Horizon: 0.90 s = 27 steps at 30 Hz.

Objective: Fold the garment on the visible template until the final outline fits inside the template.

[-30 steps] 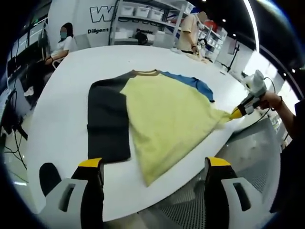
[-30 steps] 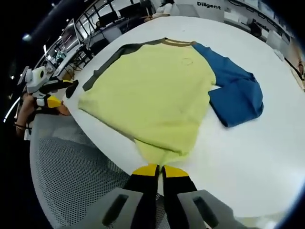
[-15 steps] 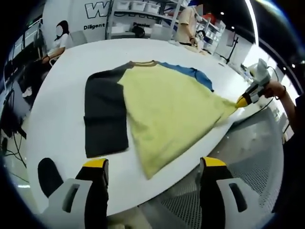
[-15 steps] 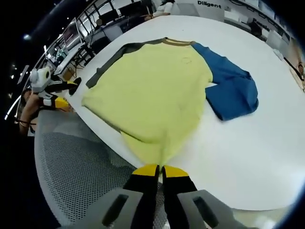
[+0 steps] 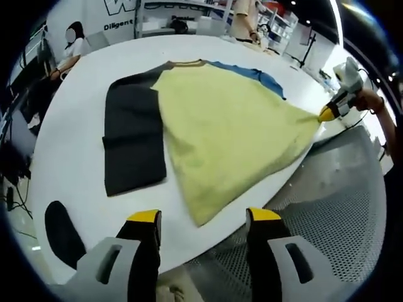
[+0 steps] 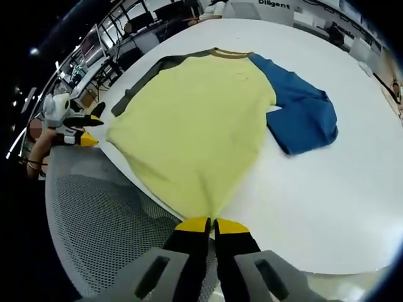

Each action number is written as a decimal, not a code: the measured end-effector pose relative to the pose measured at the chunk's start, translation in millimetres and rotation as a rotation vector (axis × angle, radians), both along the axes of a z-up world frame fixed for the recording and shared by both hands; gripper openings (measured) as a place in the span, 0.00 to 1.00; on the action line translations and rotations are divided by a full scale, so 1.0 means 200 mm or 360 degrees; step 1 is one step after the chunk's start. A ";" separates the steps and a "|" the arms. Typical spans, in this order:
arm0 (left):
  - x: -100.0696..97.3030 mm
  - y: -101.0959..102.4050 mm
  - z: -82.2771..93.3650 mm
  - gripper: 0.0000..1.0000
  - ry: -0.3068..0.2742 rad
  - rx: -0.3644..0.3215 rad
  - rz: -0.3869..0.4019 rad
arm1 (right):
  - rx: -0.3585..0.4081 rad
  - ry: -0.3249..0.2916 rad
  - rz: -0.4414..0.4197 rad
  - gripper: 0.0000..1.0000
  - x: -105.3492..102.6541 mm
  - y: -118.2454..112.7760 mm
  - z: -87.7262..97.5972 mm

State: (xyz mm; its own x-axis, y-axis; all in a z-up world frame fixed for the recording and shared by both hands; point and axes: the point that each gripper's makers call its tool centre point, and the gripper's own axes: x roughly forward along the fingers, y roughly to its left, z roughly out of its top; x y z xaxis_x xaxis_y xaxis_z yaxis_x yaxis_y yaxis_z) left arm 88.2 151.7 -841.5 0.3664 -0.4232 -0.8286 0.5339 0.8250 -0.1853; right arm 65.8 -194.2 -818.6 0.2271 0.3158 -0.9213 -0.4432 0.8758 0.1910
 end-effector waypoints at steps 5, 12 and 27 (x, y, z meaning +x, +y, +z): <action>0.00 -0.02 -0.02 0.38 0.0050 -0.0035 0.0014 | -0.0084 0.0033 0.0000 0.00 0.00 -0.04 -0.08; -0.01 -0.03 -0.06 0.25 0.0113 -0.0039 0.0045 | -0.0106 0.0078 0.0011 0.00 -0.01 -0.05 -0.13; -0.05 -0.02 -0.13 0.00 0.0256 0.0020 0.0006 | -0.0110 0.0084 0.0025 0.00 0.00 -0.06 -0.15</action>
State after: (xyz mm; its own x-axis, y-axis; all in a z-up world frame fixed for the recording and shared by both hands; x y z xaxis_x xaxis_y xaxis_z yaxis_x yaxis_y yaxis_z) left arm 78.7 146.8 -866.5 0.2298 -0.4112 -0.8821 0.4953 0.8296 -0.2577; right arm 65.4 -205.2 -849.2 0.1731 0.2543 -0.9515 -0.4479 0.8807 0.1539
